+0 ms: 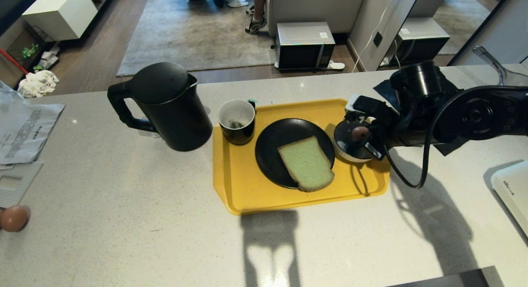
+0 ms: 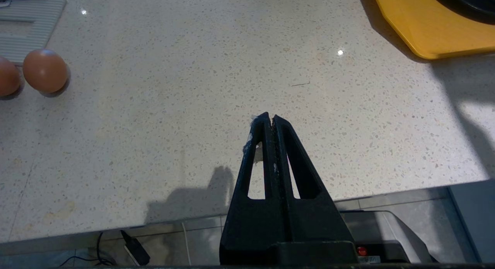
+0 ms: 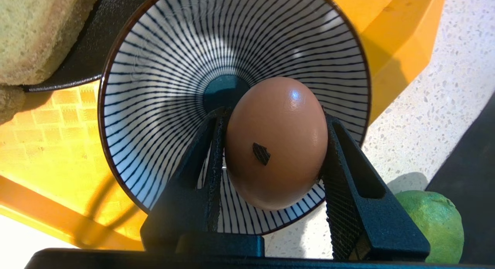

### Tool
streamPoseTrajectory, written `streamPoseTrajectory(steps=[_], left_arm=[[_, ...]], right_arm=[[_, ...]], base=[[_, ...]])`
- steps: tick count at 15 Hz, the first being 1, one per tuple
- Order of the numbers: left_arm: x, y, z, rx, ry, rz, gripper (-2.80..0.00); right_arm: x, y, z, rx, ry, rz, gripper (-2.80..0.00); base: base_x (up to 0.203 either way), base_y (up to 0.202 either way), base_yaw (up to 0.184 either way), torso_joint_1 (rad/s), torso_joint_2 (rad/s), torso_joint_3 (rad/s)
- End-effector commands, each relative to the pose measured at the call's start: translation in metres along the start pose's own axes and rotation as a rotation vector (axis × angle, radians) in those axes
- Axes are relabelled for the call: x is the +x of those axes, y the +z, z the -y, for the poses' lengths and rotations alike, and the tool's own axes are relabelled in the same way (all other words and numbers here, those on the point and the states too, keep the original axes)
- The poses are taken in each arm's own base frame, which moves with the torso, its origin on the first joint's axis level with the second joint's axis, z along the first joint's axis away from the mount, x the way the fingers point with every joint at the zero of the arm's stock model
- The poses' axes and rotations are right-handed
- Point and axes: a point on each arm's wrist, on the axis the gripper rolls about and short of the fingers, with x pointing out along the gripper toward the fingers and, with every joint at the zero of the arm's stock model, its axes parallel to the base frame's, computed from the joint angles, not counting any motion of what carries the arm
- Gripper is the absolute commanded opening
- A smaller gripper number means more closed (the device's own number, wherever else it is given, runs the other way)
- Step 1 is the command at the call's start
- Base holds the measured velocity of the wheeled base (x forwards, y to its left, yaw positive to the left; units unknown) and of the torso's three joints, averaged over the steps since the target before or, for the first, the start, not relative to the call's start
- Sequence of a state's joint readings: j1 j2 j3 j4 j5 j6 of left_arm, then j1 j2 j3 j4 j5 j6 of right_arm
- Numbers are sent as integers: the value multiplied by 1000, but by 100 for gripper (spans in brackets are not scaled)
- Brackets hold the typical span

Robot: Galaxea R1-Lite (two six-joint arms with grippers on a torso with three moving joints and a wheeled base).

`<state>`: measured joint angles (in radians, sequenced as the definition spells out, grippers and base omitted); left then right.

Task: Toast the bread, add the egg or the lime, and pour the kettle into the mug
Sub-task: Put the egg in the bowl

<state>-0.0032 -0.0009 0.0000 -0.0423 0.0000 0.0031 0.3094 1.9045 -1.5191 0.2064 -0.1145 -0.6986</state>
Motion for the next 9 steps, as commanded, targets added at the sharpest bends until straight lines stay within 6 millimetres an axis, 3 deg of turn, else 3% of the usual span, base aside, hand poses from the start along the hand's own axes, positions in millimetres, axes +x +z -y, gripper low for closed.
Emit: streamPoseTrajectory(steps=[1,9], left_arm=[[1,-5,0,0,0,-14,-280],[1,-5,0,0,0,-14,-280]], right_arm=[[3,-1,-1,-11,6,-7,-280],[8,-1,-3,-12,12,-13,-280]], base=[[0,0,0,0,0,0],[0,0,0,0,0,0]])
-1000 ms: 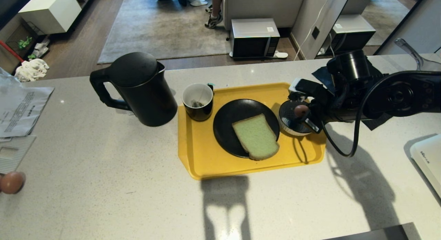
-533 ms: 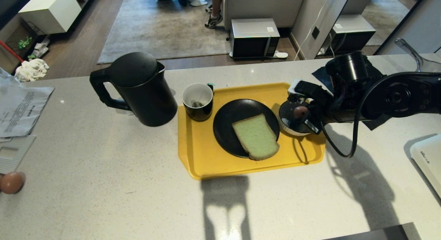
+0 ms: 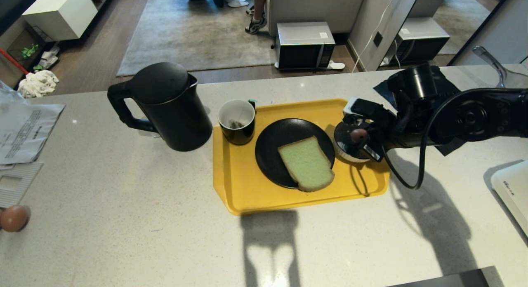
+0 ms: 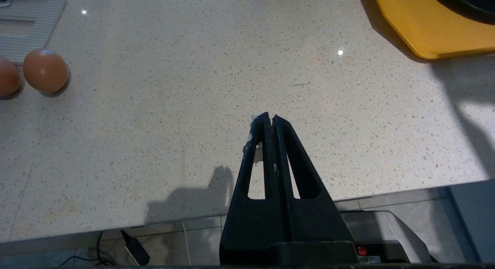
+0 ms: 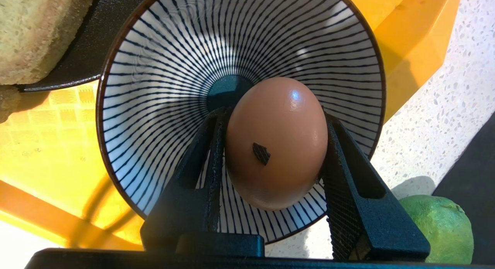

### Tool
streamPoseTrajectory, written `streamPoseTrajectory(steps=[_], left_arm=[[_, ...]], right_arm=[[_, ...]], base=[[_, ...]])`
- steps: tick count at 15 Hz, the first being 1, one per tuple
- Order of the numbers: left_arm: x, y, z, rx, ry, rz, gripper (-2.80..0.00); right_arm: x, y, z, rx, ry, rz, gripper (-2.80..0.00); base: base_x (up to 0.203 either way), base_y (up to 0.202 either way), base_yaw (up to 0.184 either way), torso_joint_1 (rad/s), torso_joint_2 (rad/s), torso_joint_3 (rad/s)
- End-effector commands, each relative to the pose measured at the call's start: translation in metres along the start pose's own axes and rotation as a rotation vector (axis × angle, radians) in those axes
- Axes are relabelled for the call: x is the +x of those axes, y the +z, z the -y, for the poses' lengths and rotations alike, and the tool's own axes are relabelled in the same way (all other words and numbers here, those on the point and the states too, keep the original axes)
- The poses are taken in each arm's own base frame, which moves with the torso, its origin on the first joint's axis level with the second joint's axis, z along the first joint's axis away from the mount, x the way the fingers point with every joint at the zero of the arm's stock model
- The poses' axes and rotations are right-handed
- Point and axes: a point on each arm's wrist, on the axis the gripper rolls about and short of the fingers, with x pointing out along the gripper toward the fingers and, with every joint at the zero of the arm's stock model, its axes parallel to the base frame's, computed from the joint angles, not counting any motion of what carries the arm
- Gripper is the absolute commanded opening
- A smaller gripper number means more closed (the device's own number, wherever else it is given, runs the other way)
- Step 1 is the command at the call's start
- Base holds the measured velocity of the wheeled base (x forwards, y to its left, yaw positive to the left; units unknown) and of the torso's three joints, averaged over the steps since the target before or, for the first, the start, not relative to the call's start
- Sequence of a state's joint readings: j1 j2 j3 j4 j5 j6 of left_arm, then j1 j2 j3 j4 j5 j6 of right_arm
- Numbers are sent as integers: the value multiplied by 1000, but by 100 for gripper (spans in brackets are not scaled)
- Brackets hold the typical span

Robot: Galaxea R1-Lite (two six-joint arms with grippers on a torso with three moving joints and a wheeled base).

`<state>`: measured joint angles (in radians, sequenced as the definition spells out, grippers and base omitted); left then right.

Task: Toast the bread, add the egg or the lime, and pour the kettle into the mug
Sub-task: Put the egg in the bowl

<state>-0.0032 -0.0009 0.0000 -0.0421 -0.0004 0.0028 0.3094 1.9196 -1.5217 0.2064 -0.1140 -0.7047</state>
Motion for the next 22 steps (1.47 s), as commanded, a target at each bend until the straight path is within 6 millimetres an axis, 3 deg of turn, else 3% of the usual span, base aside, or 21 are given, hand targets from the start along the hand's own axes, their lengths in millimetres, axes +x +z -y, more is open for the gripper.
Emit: streamPoseTrajectory(steps=[1,7,8,9,22], left_arm=[[1,-5,0,0,1,-14,-280],[1,-5,0,0,1,-14,-280],[1,-5,0,0,1,-14,-280],[1,-5,0,0,1,-14,-280],[1,-5,0,0,1,-14,-280]], right_arm=[[3,0,0,-5,3,-2,-280],[7,-1,-1,-2,8,-10,-280],[7,-2,0,0,6,-9,-266],[7,-2,0,-1,7,-9,0],[-10,-1,12,16,-12,34,0]], base=[[0,0,0,0,0,0],[0,0,0,0,0,0],[0,0,0,0,0,0],[0,0,0,0,0,0],[0,0,0,0,0,0]])
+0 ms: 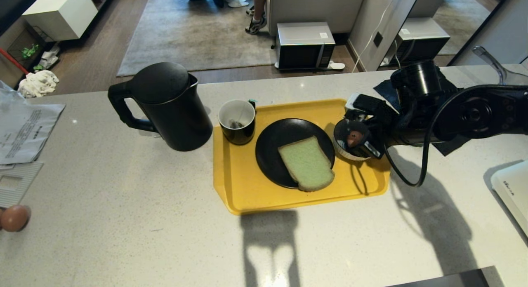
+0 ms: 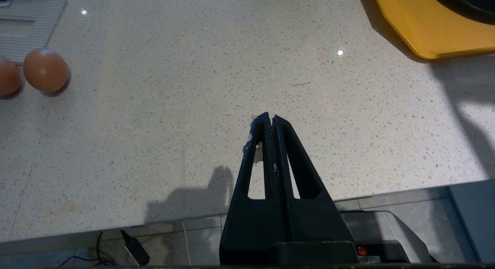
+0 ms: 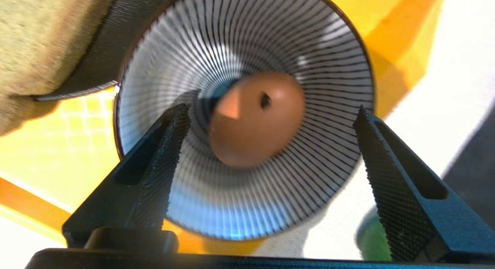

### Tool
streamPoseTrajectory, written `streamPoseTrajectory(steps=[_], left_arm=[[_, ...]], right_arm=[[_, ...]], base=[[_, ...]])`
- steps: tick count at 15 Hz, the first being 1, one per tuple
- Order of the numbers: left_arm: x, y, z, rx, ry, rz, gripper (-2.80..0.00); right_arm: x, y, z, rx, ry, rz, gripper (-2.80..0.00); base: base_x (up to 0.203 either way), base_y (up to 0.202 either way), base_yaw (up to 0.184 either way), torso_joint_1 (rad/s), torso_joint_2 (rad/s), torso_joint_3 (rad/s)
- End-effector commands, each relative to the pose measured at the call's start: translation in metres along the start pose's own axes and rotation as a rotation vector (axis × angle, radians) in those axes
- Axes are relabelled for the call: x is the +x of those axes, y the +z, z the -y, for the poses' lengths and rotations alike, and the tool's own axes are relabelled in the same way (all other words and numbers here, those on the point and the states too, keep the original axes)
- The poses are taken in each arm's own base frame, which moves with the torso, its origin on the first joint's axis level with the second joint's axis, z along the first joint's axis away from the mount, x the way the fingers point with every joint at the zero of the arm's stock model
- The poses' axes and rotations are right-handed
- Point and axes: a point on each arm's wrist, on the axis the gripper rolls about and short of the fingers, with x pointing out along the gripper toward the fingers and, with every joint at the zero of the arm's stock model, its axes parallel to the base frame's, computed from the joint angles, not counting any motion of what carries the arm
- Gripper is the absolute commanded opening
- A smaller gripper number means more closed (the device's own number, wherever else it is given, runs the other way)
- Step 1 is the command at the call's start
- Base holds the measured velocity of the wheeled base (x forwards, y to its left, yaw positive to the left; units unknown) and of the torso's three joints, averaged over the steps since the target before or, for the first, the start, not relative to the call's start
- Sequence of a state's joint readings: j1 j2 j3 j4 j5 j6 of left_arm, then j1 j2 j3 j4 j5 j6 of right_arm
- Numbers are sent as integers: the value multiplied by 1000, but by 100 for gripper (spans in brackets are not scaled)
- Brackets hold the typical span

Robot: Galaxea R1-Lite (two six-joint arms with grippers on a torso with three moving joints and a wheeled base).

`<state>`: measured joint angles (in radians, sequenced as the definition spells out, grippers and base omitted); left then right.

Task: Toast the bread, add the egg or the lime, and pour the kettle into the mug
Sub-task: Put the egg in the bowl, then pick up the kettle

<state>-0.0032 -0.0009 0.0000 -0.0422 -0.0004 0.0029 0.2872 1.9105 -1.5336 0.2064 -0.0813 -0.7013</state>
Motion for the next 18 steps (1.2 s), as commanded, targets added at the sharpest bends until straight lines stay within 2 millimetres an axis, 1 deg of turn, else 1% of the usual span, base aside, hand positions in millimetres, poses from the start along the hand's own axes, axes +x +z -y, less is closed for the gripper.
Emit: streamPoseTrajectory(steps=[1,7,11,13,16,18], left_arm=[[1,-5,0,0,1,-14,-280],[1,-5,0,0,0,-14,-280],[1,-5,0,0,1,-14,-280],[1,-5,0,0,1,-14,-280],[1,-5,0,0,1,-14,-280],[1,-5,0,0,1,-14,-280]], right_arm=[[-8,1,3,-1,-13,11,0],[-17,-2,14,14,-44,17,0],[-33,0,22,24,-76,49,0],[-52,1,30,33,-97,85,0],[-93,3,35,37,-100,183,0],[-115,4,36,77,-84,255,0]], base=[[0,0,0,0,0,0],[0,0,0,0,0,0],[0,0,0,0,0,0],[0,0,0,0,0,0],[0,0,0,0,0,0],[0,0,0,0,0,0]])
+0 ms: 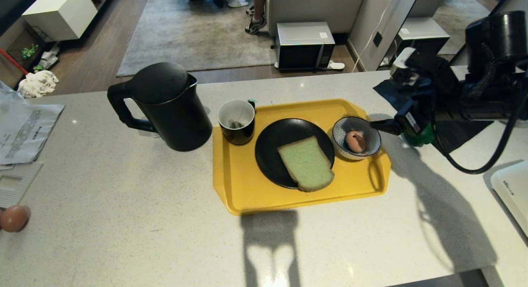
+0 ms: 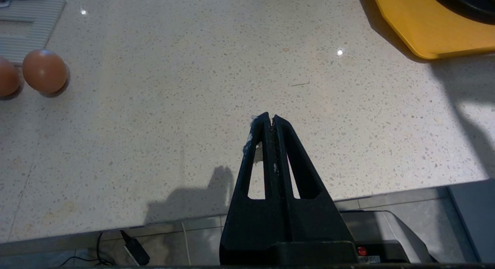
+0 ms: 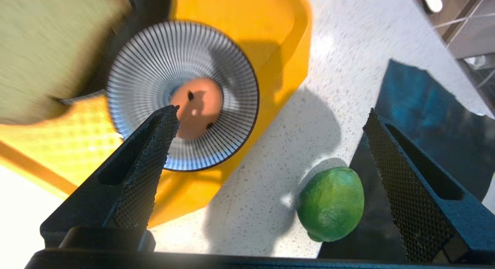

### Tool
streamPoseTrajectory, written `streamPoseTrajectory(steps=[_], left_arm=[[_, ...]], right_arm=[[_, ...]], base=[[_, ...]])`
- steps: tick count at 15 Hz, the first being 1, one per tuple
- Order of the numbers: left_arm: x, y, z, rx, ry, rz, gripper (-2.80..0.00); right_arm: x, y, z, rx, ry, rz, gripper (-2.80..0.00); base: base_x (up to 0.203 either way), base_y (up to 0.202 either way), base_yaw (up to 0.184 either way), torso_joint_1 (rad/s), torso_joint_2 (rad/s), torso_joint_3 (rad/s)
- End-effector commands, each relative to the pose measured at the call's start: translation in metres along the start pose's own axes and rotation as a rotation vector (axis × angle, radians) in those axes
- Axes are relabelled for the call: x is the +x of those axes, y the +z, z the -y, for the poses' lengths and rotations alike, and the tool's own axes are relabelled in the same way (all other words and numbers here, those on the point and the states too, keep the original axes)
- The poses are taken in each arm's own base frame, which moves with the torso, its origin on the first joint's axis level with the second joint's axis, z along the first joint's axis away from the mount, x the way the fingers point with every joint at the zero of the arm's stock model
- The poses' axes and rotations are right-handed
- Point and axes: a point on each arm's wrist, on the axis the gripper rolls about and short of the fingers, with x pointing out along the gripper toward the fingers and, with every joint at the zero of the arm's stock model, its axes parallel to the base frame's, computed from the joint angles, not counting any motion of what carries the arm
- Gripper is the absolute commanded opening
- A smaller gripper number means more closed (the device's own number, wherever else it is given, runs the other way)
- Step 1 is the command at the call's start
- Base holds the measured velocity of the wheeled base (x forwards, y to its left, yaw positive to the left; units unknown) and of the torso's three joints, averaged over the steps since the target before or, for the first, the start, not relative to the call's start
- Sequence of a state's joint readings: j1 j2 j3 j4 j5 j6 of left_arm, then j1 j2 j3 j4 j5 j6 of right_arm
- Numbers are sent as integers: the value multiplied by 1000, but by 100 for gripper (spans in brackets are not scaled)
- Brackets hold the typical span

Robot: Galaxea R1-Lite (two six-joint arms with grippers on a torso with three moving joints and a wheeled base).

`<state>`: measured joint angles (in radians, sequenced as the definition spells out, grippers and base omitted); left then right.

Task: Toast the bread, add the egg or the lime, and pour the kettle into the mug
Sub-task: Pick up the kettle

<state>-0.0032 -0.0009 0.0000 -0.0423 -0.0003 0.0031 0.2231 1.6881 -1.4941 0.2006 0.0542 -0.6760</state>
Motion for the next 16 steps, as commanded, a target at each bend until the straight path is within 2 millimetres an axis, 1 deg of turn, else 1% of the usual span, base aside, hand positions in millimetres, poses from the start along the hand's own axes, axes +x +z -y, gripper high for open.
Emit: streamPoseTrajectory(steps=[1,4,7,8,10,14,16], left_arm=[[1,-5,0,0,0,-14,-280],[1,-5,0,0,0,-14,-280],[1,-5,0,0,0,-14,-280],[1,-5,0,0,0,-14,-280],[1,-5,0,0,0,-14,-280],[1,-5,0,0,0,-14,-280],[1,-5,0,0,0,-14,-280]], right_arm=[[-38,12,6,85,-22,96,0],[-71,21,10,202,-21,189,0],[-106,25,11,331,-47,262,0],[-115,24,11,364,-58,276,0],[-135,20,9,425,-98,295,0],[-174,4,1,535,-156,318,0],[-200,-3,-4,572,-199,352,0]], base=[[0,0,0,0,0,0],[0,0,0,0,0,0],[0,0,0,0,0,0],[0,0,0,0,0,0],[0,0,0,0,0,0],[0,0,0,0,0,0],[0,0,0,0,0,0]])
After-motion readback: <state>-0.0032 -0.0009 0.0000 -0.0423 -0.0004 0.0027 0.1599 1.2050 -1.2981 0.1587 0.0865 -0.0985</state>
